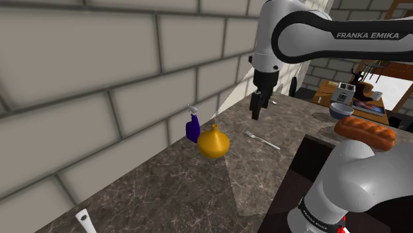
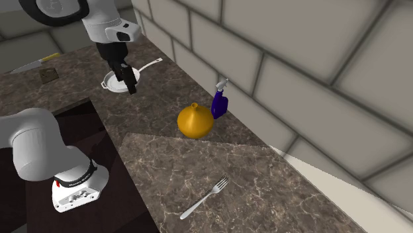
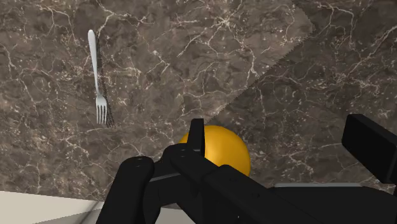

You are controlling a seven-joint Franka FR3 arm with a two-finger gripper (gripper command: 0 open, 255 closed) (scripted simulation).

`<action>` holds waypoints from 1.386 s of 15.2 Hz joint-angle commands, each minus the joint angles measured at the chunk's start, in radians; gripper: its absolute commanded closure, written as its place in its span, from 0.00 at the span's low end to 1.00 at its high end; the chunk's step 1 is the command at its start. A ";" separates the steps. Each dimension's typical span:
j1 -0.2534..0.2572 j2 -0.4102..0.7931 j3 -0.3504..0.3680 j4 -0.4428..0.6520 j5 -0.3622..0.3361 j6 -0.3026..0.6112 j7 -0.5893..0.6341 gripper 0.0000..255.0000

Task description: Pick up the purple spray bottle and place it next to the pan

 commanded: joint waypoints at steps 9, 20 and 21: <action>-0.016 0.305 -0.027 0.121 -0.009 0.195 -0.032 0.00; -0.027 0.732 -0.051 0.424 0.003 0.335 -0.078 0.00; -0.028 0.771 -0.052 0.459 0.005 0.340 -0.083 0.00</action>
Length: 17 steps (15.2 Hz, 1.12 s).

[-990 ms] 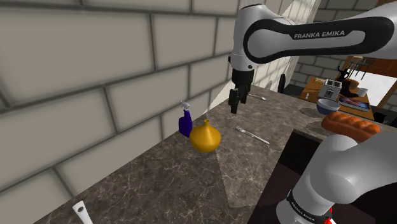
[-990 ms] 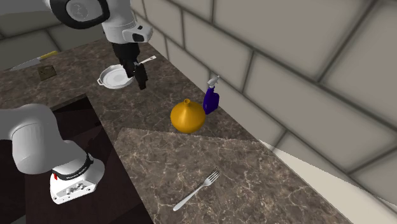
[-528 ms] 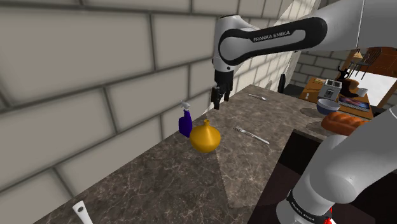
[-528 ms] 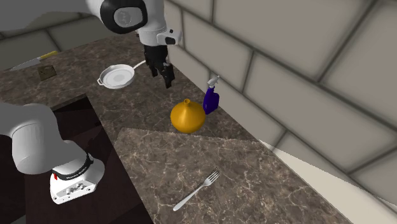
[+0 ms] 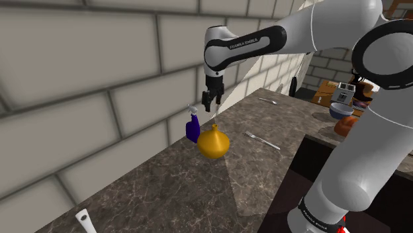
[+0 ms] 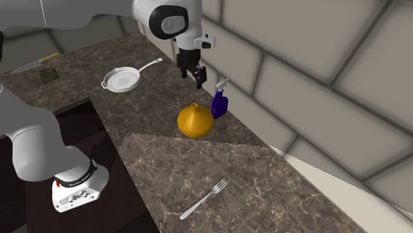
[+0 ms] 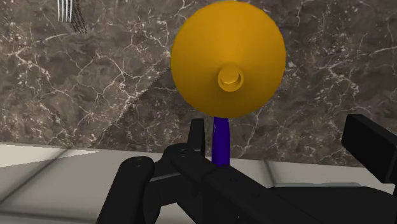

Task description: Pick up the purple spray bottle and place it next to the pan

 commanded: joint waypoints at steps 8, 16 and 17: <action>-0.013 0.358 -0.006 0.375 0.023 -0.005 -0.041 0.00; -0.017 0.516 -0.005 0.523 0.031 0.008 -0.052 0.00; -0.017 0.519 -0.005 0.515 0.031 0.020 -0.052 0.00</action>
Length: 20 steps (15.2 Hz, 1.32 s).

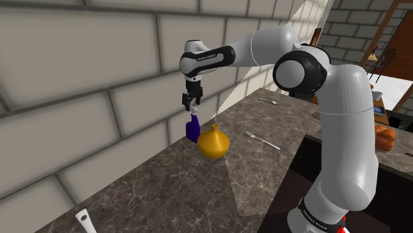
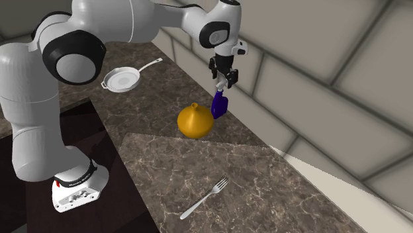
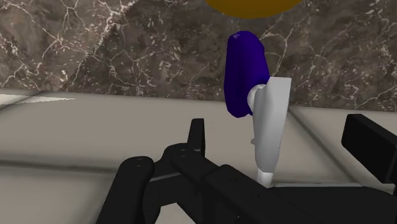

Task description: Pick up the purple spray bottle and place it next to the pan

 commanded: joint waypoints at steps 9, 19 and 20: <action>0.000 0.022 0.001 -0.028 0.000 0.040 0.001 0.00; -0.003 0.035 -0.001 -0.018 0.000 0.044 -0.003 1.00; 0.000 0.022 0.001 -0.027 0.000 0.040 0.001 1.00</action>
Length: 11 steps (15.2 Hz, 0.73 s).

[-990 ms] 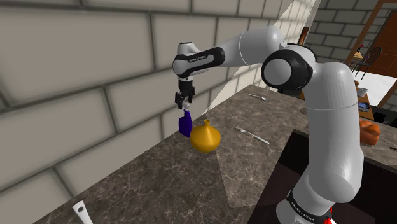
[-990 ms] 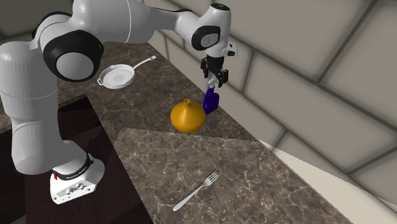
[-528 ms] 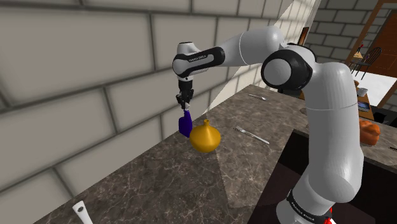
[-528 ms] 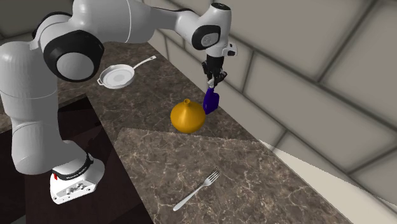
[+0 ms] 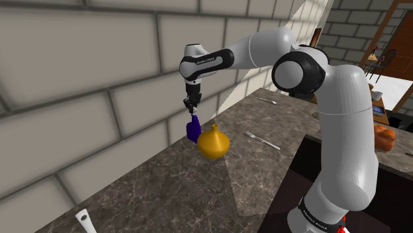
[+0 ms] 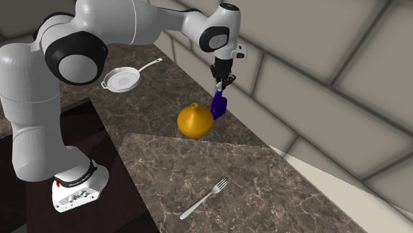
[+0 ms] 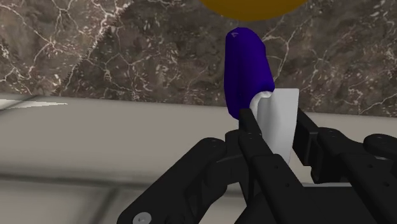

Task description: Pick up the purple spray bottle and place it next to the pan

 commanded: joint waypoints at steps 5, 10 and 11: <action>0.000 -0.007 -0.001 0.036 -0.001 -0.043 0.000 1.00; 0.000 -0.018 -0.001 0.086 -0.001 -0.105 0.001 1.00; 0.000 -0.020 -0.001 0.097 -0.001 -0.117 0.001 1.00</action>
